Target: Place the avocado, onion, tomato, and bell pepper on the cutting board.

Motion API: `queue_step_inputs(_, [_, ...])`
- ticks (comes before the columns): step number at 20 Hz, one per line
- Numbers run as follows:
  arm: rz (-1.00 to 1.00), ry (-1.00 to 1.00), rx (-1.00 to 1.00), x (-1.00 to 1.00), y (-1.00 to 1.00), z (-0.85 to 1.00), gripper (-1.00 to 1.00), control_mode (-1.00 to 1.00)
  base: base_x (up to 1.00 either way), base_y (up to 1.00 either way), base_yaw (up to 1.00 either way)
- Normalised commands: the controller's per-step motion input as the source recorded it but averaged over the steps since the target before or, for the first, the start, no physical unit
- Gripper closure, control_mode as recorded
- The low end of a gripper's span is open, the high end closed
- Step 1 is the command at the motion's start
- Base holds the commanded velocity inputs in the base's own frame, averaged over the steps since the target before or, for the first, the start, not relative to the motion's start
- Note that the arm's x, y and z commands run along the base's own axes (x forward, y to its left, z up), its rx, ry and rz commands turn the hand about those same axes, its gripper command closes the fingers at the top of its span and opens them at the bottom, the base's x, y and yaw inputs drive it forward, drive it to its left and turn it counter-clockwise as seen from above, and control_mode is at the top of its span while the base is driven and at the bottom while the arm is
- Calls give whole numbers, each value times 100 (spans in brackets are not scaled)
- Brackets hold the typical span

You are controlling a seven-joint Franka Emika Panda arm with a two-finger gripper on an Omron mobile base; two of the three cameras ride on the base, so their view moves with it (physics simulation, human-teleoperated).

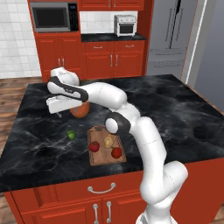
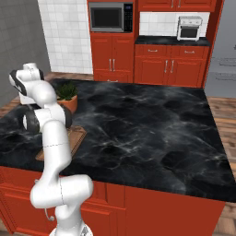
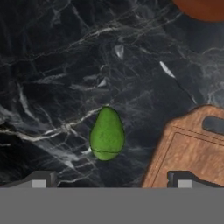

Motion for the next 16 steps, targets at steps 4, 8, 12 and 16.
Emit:
queue_step_inputs(4, [0,4,0,0,0,-21,-100,-100,0,0,0])
queue_step_inputs(8, [0,2,0,0,0,-22,-100,-100,0,0,0])
queue_step_inputs(12, [0,0,0,-3,0,-19,-100,-100,0,0,0])
queue_step_inputs(16, [0,0,0,-7,0,-18,-100,-100,0,0,0])
